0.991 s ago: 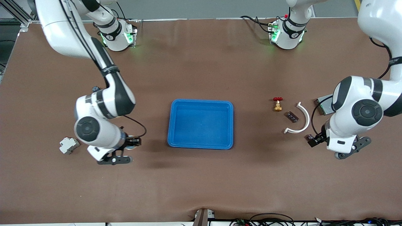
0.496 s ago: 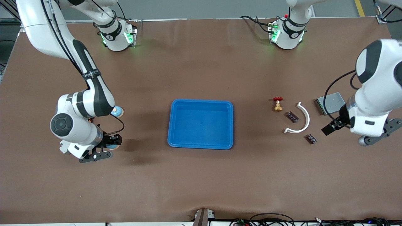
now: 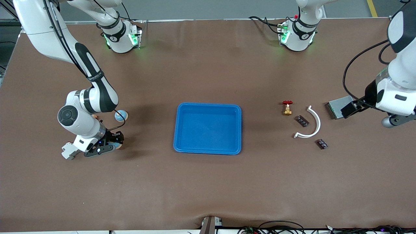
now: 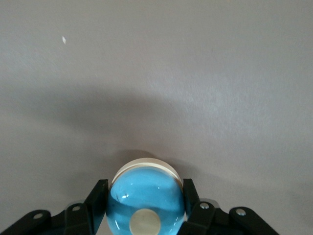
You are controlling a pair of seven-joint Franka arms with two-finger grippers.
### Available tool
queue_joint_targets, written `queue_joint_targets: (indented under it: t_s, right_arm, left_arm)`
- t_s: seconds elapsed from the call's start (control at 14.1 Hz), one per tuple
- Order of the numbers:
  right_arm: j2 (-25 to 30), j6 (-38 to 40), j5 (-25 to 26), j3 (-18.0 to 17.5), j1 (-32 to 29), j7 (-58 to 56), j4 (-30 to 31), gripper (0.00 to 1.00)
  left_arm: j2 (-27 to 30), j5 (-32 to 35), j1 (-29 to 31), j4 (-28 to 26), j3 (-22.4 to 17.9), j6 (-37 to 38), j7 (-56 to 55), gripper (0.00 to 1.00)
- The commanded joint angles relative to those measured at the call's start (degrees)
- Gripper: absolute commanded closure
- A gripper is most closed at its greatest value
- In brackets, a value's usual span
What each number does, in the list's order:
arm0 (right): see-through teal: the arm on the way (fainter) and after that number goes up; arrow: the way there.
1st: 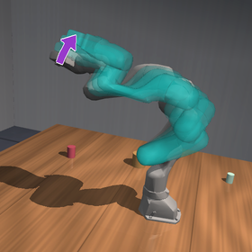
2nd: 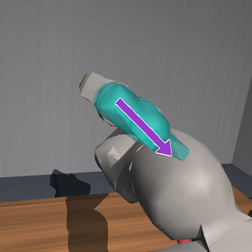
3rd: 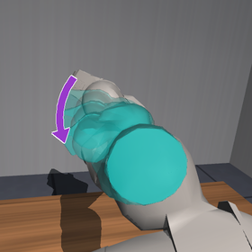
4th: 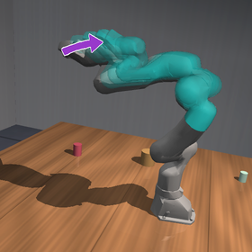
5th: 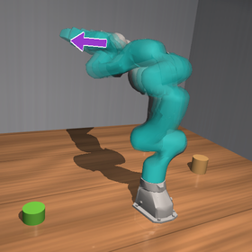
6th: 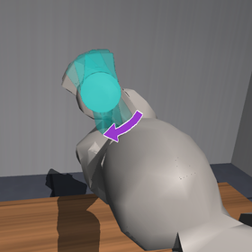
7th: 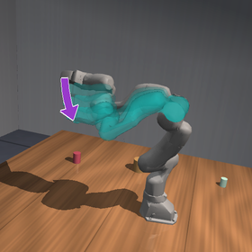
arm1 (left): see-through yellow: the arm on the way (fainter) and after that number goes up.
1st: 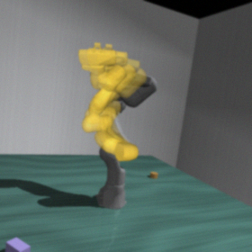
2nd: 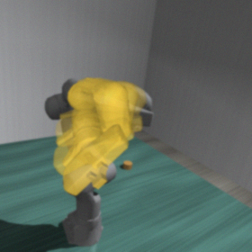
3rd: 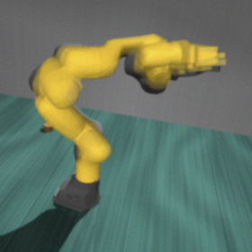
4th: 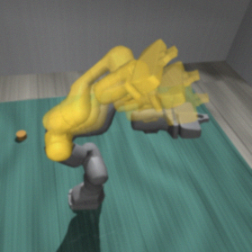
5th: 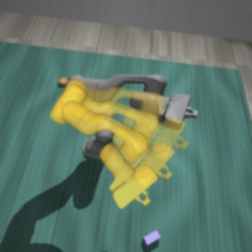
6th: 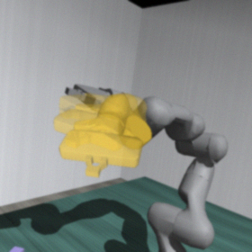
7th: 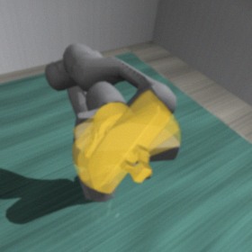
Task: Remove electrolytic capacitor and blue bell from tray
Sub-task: 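Withdraw the left gripper while the right gripper carries the bell beside the first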
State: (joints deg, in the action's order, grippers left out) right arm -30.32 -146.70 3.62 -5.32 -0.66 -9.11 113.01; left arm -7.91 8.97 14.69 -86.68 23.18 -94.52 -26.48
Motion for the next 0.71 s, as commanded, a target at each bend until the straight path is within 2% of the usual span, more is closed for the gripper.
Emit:
queue_joint_targets:
  t_s: [0.0, 0.14, 0.64]
  right_arm:
    - [2.72, -1.04, -0.28, -0.75, -0.92, -1.09, 3.79, 1.00]
    - [3.07, -3.57, -0.28, -0.75, -0.92, -1.09, 6.16, 1.00]
    - [5.53, -4.38, -0.20, -0.57, -1.01, -1.09, 9.86, 1.00]
  left_arm:
    - [4.03, -4.74, -8.32, -1.38, -12.76, 1.97, 8.70, 0.00]
    - [5.44, -6.42, -12.65, -1.21, -18.76, 4.43, 10.92, 0.00]
    - [9.84, -8.71, -16.62, -2.09, -26.78, 9.97, 20.24, 0.00]
